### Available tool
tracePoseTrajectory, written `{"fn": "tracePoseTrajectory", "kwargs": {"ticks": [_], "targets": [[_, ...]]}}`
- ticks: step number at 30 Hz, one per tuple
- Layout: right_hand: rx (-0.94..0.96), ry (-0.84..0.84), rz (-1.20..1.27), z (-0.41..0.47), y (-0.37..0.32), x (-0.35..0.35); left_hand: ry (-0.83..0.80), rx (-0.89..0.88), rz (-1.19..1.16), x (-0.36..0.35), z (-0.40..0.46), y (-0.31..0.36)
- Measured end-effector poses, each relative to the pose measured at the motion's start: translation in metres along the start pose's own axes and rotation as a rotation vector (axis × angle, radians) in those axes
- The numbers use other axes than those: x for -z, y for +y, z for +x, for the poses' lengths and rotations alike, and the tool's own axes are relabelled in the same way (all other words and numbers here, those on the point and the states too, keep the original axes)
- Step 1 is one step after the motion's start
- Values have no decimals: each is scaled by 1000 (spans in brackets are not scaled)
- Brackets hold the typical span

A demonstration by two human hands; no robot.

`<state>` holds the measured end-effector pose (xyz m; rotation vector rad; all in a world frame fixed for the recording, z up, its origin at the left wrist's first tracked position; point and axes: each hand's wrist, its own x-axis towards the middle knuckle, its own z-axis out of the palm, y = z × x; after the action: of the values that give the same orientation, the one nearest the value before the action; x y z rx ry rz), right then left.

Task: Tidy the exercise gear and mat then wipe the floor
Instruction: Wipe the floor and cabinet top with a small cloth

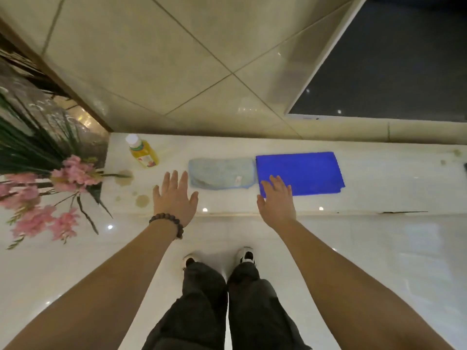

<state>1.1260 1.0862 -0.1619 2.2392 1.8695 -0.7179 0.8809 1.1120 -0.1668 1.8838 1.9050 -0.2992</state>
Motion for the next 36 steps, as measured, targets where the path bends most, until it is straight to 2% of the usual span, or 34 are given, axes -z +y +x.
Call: {"fn": "tracePoseTrajectory", "kwargs": {"ticks": [11, 18, 21, 25, 31, 34, 36], "targets": [[-38, -53, 125, 112, 6, -79, -111, -18, 19, -92, 98, -11], [30, 12, 95, 216, 14, -133, -36, -70, 14, -155, 182, -4], [71, 34, 35, 244, 19, -152, -57, -95, 20, -182, 202, -7], [92, -29, -5, 257, 31, -171, -28, -110, 18, -215, 210, -18], [18, 41, -154, 268, 36, -161, 25, -116, 46, -230, 211, -23], [-42, 54, -128, 272, 41, -159, 35, -105, 74, -232, 211, -22], [-45, 89, -22, 268, 46, -161, 32, -106, 78, -231, 211, -22]]}}
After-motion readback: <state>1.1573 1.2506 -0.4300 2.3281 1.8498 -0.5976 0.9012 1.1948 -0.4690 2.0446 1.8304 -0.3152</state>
